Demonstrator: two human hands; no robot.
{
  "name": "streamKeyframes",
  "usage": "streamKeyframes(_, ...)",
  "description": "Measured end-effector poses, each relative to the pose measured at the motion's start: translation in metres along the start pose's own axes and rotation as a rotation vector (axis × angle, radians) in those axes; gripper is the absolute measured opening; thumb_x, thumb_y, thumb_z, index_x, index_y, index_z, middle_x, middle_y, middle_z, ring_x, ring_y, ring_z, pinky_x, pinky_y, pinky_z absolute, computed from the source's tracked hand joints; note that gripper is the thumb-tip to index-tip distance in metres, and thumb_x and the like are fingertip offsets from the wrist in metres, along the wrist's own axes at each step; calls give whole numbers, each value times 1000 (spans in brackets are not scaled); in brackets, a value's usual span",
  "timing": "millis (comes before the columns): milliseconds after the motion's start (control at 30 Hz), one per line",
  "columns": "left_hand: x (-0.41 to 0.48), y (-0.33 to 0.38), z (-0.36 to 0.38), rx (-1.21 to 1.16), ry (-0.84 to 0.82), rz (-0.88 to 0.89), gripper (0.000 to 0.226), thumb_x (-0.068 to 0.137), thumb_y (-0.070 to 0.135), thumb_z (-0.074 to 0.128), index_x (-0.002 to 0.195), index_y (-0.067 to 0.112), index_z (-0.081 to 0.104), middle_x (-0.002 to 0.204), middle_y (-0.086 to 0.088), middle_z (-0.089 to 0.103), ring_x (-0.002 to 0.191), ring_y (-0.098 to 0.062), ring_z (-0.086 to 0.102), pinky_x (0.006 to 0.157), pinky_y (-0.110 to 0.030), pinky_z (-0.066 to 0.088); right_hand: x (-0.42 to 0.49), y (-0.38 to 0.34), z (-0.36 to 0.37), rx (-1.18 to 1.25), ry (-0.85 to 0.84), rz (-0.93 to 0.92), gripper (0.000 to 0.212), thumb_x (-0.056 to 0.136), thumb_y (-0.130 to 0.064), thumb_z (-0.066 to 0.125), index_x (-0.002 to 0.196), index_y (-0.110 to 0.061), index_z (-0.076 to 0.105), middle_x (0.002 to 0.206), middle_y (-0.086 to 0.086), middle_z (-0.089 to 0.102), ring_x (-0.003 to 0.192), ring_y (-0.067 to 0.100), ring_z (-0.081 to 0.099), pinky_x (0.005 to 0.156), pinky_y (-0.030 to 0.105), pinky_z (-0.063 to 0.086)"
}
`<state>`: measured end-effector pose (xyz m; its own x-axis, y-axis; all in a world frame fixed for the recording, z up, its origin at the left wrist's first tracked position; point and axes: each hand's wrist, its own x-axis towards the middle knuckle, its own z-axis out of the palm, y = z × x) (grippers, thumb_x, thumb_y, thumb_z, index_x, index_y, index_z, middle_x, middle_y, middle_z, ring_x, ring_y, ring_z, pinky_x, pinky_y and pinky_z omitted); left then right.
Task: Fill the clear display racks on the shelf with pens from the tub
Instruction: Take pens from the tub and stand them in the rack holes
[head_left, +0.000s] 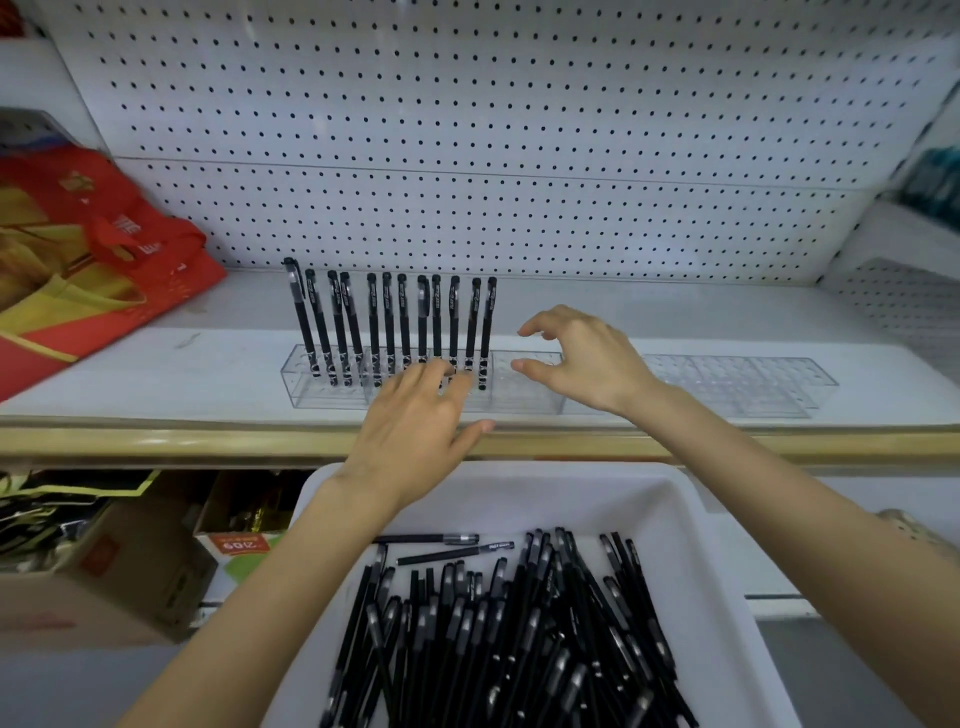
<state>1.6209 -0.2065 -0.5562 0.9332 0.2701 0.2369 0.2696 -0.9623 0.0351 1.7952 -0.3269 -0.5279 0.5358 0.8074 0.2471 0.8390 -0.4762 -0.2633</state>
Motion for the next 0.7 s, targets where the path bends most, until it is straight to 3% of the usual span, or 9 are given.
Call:
streamKeyframes(133, -18, 12, -7, -35, -20, -16, 60, 97, 52, 33, 144, 17, 33, 141, -4, 40, 130, -18, 36, 108, -35, 29, -38, -3, -10, -136, -44, -85, 50, 87, -50, 58, 129, -23, 52, 129, 0, 54, 120, 22, 46, 95, 34, 36)
streamKeyframes(367, -63, 32, 9, -114, -27, -15, 52, 96, 48, 40, 139, 18, 42, 133, -1, 47, 123, -19, 42, 100, -34, 36, -117, -2, 6, -245, -160, -193, 59, 88, -59, 48, 133, -20, 47, 127, 2, 50, 115, 20, 45, 99, 35, 35)
streamKeyframes(700, -125, 56, 97, -144, -307, -105, 53, 96, 54, 34, 138, 22, 40, 132, 3, 46, 125, -19, 40, 100, -34, 39, -199, 26, 87, -79, -461, 114, 70, 88, -67, 41, 140, -20, 37, 134, 4, 43, 124, 24, 42, 103, 35, 36)
